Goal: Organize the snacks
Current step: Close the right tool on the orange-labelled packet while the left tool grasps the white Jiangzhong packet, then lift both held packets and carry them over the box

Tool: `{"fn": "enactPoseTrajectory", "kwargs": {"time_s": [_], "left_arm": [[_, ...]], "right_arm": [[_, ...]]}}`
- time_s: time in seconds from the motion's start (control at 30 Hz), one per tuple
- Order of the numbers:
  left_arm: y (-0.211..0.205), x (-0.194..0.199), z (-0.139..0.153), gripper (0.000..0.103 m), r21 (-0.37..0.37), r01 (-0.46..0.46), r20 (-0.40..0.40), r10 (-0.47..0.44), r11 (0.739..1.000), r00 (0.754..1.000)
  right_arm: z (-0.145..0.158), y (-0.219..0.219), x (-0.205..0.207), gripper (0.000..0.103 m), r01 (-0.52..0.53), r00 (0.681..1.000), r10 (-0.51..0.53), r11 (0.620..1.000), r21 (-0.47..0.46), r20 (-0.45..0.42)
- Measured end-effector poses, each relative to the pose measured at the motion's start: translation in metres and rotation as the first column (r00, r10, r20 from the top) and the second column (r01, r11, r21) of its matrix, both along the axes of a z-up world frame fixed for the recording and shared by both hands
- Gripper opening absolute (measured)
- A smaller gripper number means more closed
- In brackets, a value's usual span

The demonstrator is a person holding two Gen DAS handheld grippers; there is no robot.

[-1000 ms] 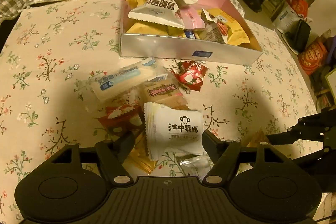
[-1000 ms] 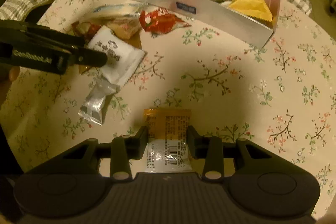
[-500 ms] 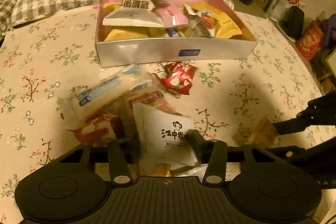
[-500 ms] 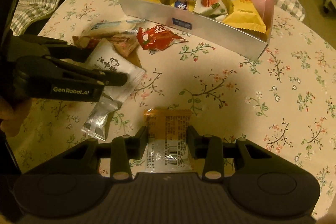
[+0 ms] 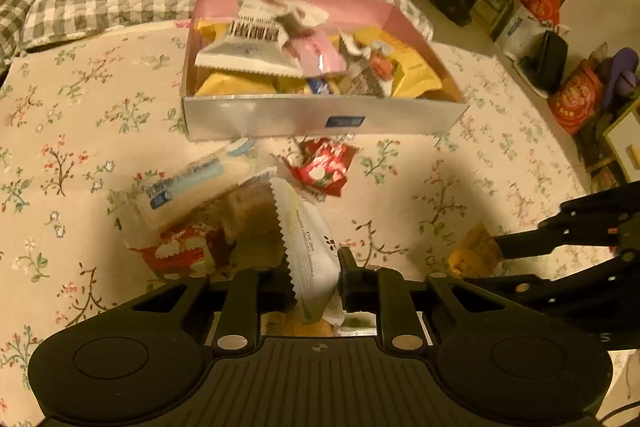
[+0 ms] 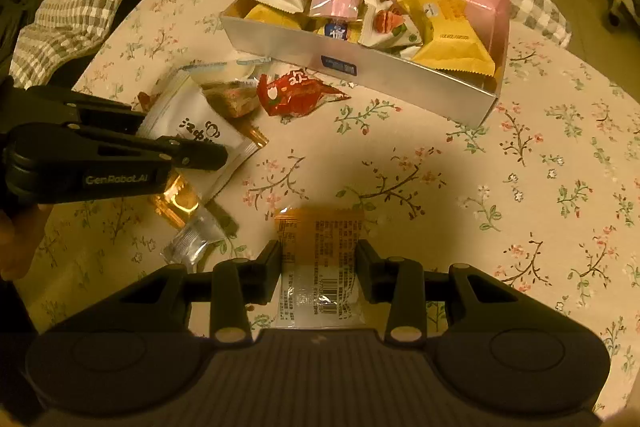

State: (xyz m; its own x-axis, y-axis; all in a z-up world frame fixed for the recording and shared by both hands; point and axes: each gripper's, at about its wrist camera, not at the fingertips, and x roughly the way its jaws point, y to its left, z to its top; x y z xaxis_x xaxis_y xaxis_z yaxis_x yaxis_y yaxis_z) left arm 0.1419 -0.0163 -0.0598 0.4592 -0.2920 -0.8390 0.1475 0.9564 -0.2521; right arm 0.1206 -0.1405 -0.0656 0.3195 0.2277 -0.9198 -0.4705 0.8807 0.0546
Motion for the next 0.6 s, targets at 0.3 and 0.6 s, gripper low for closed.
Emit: {"fn": "enactPoseTrajectory", "kwargs": {"time_s": [0.3, 0.6], "left_arm": [[0.003, -0.003, 0.015, 0.017, -0.026, 0.007, 0.020, -0.007, 1.000, 1.000], [0.015, -0.005, 0.038, 0.017, -0.087, -0.012, 0.078, 0.018, 0.996, 0.997]], "right_arm": [[0.004, -0.003, 0.002, 0.036, 0.026, 1.000, -0.026, 1.000, 0.008, 0.015], [0.009, -0.005, 0.005, 0.036, 0.053, 0.998, -0.054, 0.998, 0.020, 0.030]]}}
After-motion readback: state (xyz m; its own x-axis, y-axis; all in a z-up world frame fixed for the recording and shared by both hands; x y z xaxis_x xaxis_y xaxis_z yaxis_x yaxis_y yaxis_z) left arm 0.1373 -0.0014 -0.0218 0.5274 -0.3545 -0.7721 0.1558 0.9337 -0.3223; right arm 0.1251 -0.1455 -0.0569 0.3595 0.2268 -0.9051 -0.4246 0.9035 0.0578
